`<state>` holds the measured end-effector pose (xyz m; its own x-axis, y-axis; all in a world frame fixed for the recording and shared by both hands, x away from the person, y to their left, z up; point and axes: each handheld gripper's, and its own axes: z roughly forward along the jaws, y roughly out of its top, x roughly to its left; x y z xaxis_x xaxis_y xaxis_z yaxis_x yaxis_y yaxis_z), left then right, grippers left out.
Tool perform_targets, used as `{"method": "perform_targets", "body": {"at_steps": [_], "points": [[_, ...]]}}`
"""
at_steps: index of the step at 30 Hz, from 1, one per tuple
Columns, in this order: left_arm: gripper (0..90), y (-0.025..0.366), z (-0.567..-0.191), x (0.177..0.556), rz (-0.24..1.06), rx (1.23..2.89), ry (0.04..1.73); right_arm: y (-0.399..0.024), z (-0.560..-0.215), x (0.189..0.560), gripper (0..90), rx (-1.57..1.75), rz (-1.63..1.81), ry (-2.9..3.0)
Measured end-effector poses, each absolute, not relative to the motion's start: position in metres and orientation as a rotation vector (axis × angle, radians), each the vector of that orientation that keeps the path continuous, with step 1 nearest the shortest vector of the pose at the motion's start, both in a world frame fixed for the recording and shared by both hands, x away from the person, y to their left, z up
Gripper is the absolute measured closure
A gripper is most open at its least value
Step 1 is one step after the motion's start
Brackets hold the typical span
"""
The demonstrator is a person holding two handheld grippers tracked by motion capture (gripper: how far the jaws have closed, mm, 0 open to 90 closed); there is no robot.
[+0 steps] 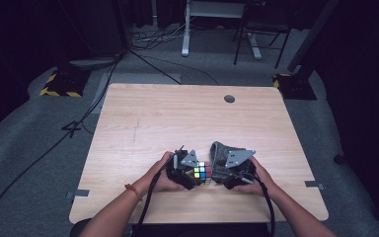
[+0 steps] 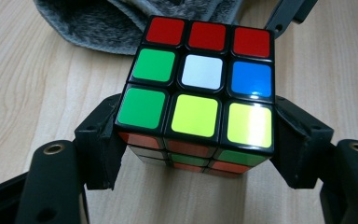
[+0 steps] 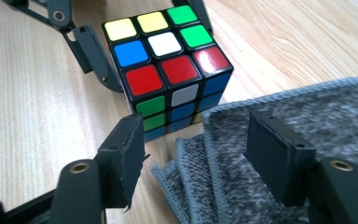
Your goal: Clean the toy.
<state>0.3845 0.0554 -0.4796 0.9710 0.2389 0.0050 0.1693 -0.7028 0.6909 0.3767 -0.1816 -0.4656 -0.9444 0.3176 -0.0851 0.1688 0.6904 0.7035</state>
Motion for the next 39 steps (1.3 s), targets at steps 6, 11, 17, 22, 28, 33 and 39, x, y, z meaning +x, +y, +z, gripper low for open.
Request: {"method": "perform_targets", "body": {"at_steps": [6,11,17,22,28,33,39], "points": [[30.7,0.056,-0.479,0.384,0.111,2.367,0.262,-0.181,-0.471,0.378,36.4,0.396,1.062,2.73],[30.9,0.056,-0.479,0.383,0.094,2.371,0.233,-0.183,-0.469,0.379,36.9,0.398,1.096,2.7],[30.5,0.055,-0.478,0.38,0.078,2.384,0.2,-0.184,-0.47,0.38,37.2,0.396,1.115,2.704],[29.9,0.055,-0.478,0.381,0.074,2.394,0.192,-0.18,-0.473,0.379,37.2,0.361,1.083,2.718],[27.1,0.053,-0.479,0.38,0.076,2.416,0.19,-0.178,-0.471,0.375,37.3,0.334,1.107,2.696],[26.6,0.056,-0.481,0.382,0.058,2.422,0.197,-0.179,-0.468,0.374,37.5,0.35,1.166,2.666],[26.3,0.055,-0.486,0.382,0.048,2.48,0.179,-0.176,-0.46,0.369,37.9,0.322,1.232,2.629]]}}
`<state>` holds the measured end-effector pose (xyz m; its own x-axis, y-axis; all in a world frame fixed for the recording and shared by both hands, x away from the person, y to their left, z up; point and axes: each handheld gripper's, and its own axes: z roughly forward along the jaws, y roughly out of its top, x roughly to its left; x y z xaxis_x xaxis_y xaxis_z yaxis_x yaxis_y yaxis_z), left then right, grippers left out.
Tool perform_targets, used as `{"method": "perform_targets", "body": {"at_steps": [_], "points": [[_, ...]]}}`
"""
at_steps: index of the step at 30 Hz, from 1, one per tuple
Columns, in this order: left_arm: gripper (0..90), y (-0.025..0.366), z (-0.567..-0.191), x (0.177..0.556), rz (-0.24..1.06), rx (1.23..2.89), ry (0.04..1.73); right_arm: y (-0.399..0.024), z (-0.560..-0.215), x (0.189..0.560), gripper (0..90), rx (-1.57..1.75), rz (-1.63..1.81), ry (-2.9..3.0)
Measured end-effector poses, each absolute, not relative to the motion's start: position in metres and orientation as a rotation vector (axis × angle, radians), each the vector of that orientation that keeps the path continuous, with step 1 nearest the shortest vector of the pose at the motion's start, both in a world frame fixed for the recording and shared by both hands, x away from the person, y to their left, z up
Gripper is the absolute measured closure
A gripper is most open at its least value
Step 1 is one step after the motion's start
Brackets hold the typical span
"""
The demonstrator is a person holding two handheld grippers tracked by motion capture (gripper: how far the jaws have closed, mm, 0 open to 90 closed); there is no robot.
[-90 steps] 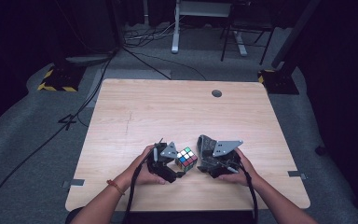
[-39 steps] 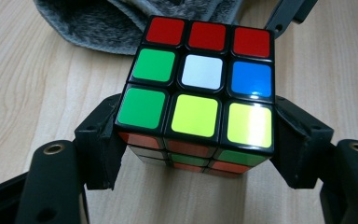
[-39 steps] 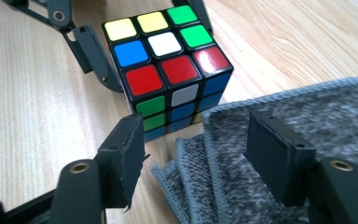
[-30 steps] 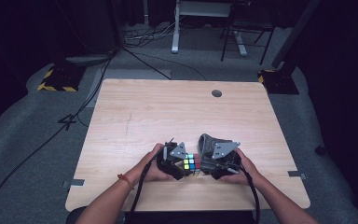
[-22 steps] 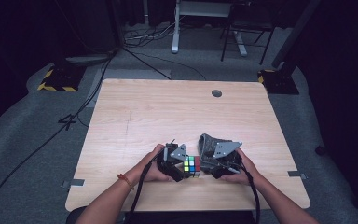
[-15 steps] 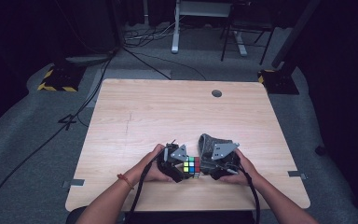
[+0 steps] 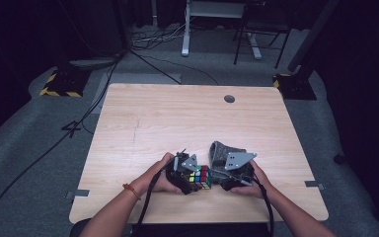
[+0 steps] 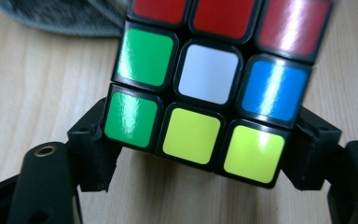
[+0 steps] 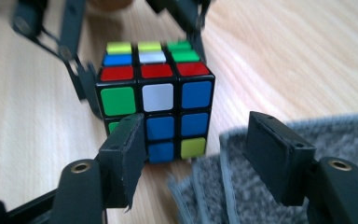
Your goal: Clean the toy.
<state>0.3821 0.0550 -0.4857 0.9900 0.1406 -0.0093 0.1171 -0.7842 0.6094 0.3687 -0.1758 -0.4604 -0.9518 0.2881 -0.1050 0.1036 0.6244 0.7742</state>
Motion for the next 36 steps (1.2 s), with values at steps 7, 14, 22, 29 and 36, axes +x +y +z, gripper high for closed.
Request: {"method": "perform_targets", "body": {"at_steps": [7,14,22,29,36], "points": [[25.7,0.054,-0.488,0.383,0.029,2.467,0.198,-0.168,-0.449,0.368,44.0,0.299,1.297,2.603],[20.4,0.053,-0.491,0.385,0.073,2.454,0.258,-0.163,-0.45,0.371,47.0,0.291,1.276,2.624],[18.7,0.052,-0.489,0.385,0.082,2.447,0.248,-0.148,-0.455,0.368,48.1,0.257,1.206,2.654],[19.7,0.056,-0.486,0.384,0.126,2.466,0.264,-0.156,-0.45,0.368,44.6,0.28,1.22,2.627],[15.8,0.078,-0.481,0.385,0.195,2.434,0.36,-0.193,-0.437,0.374,40.6,0.39,1.188,2.554]]}}
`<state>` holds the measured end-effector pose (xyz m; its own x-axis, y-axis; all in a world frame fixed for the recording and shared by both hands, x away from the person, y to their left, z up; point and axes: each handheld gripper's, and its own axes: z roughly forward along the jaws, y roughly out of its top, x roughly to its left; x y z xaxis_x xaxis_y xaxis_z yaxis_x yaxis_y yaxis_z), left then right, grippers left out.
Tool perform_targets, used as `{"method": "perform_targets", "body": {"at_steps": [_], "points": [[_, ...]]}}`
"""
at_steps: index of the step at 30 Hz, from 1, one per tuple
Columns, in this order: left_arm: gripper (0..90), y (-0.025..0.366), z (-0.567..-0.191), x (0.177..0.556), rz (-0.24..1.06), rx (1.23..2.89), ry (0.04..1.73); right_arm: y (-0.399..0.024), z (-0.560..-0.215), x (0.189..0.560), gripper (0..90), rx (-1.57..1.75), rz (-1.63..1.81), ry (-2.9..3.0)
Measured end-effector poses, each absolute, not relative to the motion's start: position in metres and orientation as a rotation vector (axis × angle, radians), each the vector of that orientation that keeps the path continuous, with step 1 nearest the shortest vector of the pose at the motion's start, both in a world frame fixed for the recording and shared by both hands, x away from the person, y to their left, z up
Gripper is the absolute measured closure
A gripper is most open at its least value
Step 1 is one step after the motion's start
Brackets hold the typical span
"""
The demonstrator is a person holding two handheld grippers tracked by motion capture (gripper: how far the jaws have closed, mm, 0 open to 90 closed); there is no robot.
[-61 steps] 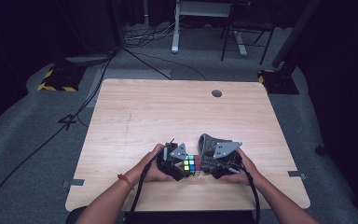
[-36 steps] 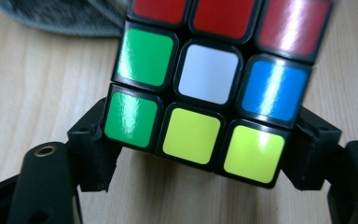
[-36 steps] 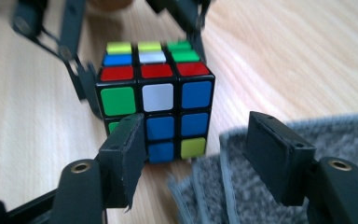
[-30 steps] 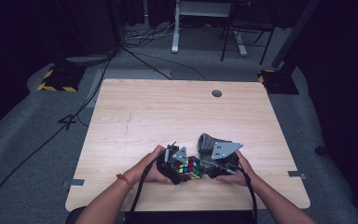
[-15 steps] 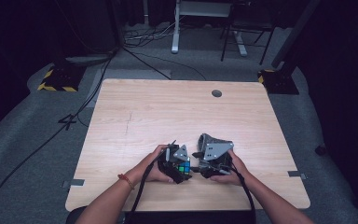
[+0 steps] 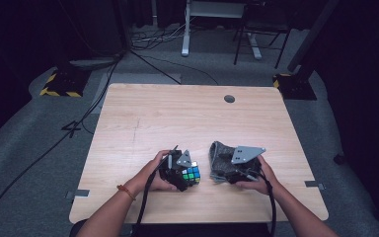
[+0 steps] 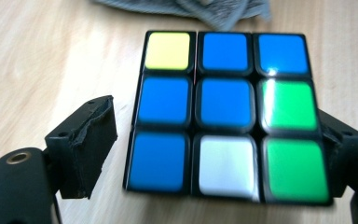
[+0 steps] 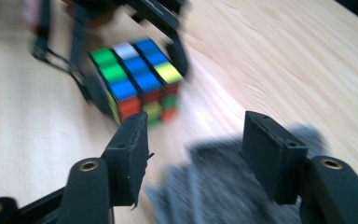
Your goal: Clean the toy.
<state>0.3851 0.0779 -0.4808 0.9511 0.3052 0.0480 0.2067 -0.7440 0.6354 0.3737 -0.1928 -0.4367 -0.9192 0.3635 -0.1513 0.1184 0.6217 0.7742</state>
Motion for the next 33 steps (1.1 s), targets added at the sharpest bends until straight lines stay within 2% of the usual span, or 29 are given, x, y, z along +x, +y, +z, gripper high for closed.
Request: {"method": "perform_targets", "body": {"at_steps": [5,11,17,21,28,33], "points": [[15.8,0.097,-0.477,0.384,0.237,2.427,0.41,-0.216,-0.443,0.39,37.8,0.522,1.104,2.566],[16.0,0.117,-0.473,0.386,0.315,2.401,0.492,-0.218,-0.467,0.408,36.8,0.615,0.977,2.677],[16.3,0.126,-0.473,0.394,0.367,2.369,0.58,-0.217,-0.479,0.412,42.7,0.626,0.963,2.722],[18.1,0.127,-0.476,0.397,0.353,2.359,0.586,-0.217,-0.481,0.412,44.9,0.626,0.954,2.733],[15.6,0.124,-0.478,0.392,0.243,2.343,0.528,-0.219,-0.483,0.413,45.1,0.637,0.972,2.741],[15.9,0.11,-0.482,0.384,0.246,2.358,0.52,-0.218,-0.483,0.413,45.1,0.641,0.971,2.739]]}}
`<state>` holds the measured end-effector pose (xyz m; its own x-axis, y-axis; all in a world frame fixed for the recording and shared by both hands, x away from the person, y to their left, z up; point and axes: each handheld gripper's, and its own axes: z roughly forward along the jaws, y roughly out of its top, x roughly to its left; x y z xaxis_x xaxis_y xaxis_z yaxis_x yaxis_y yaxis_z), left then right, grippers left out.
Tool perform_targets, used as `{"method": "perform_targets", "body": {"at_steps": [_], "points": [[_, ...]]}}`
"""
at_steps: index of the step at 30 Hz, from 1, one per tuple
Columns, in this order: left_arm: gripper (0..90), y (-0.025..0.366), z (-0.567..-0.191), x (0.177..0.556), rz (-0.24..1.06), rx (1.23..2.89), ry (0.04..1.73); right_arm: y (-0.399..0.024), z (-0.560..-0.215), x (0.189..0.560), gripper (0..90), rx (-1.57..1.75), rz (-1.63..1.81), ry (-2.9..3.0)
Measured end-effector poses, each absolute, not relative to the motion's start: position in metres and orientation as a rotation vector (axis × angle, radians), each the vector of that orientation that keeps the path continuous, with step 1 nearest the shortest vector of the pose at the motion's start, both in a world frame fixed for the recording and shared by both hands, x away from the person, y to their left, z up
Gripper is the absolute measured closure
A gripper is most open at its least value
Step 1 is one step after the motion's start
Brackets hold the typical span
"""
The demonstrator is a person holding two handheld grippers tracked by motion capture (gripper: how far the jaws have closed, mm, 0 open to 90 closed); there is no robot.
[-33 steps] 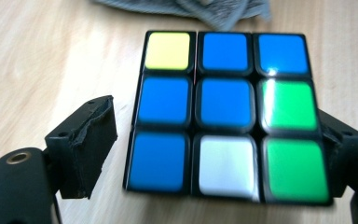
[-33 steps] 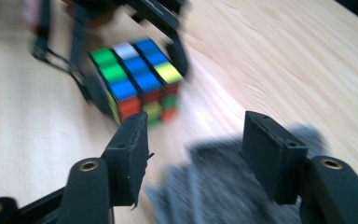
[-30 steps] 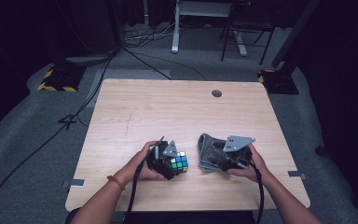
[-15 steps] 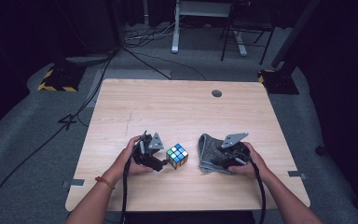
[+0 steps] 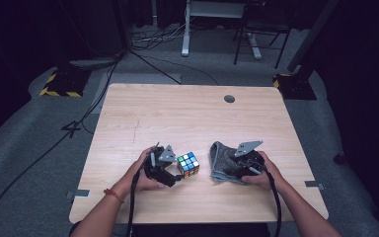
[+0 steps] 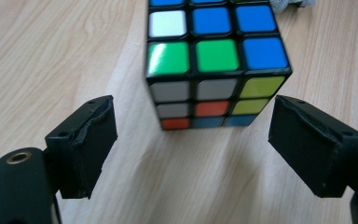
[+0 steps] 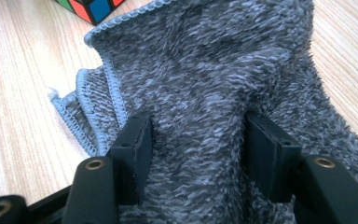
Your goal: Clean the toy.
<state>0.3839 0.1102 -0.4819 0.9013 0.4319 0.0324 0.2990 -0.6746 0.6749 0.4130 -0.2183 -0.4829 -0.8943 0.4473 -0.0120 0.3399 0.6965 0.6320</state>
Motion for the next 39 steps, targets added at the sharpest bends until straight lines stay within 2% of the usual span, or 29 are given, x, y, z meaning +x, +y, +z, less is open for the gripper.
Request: {"method": "perform_targets", "body": {"at_steps": [9,11,12,14,17,22,29,35,39], "points": [[16.0,0.086,-0.492,0.393,0.268,2.356,0.556,-0.218,-0.484,0.413,45.3,0.645,0.973,2.736],[19.0,0.085,-0.493,0.393,0.265,2.356,0.55,-0.218,-0.483,0.413,46.9,0.641,0.969,2.733],[22.4,0.084,-0.494,0.394,0.261,2.36,0.542,-0.218,-0.484,0.412,49.4,0.638,0.968,2.731],[23.4,0.084,-0.495,0.395,0.242,2.359,0.535,-0.217,-0.484,0.412,56.0,0.628,0.982,2.735],[32.1,0.083,-0.495,0.395,0.229,2.348,0.529,-0.216,-0.484,0.41,68.2,0.609,0.986,2.73],[33.1,0.083,-0.493,0.395,0.239,2.366,0.502,-0.215,-0.482,0.408,78.2,0.575,0.986,2.713],[33.3,0.07,-0.479,0.383,0.256,2.372,0.4,-0.222,-0.442,0.396,79.2,0.509,1.27,2.636],[33.4,0.041,-0.473,0.37,0.27,2.414,0.289,-0.197,-0.42,0.373,79.0,0.372,1.385,2.644],[33.4,0.029,-0.472,0.363,0.272,2.419,0.242,-0.179,-0.42,0.365,78.8,0.323,1.332,2.688]]}}
